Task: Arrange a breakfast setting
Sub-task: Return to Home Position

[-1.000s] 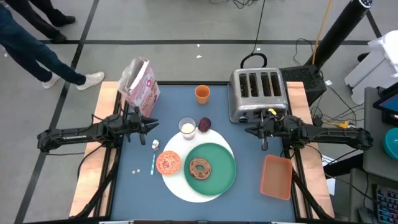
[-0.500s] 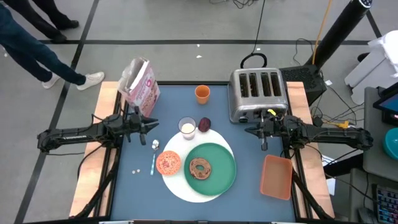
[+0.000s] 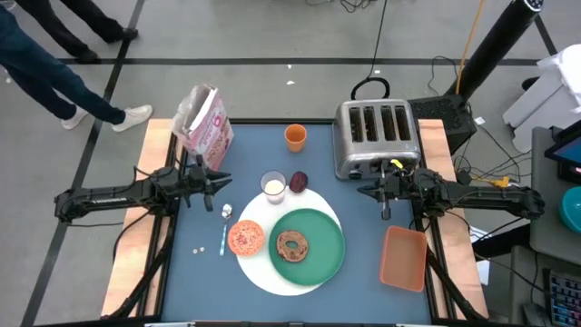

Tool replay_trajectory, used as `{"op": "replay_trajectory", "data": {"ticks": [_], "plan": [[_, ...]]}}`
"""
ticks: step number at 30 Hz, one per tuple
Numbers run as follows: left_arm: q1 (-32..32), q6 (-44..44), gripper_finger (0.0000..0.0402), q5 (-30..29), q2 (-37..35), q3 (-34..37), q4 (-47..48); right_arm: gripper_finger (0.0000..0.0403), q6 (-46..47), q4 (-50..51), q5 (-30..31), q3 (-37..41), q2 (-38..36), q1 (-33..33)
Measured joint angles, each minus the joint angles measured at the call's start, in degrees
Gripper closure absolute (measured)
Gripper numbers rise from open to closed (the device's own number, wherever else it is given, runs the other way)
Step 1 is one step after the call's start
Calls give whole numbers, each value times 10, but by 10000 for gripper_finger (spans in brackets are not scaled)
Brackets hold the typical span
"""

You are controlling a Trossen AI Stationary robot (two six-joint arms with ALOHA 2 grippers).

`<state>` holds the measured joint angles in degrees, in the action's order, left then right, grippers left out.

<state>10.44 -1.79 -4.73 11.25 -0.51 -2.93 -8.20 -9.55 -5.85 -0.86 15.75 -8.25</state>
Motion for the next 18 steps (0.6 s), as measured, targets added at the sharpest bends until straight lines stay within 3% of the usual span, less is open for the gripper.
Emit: {"op": "replay_trajectory", "data": {"ticks": [18], "plan": [[0,0,307,0,0,0,-13,401,0,0,0,0,0,0]]}}
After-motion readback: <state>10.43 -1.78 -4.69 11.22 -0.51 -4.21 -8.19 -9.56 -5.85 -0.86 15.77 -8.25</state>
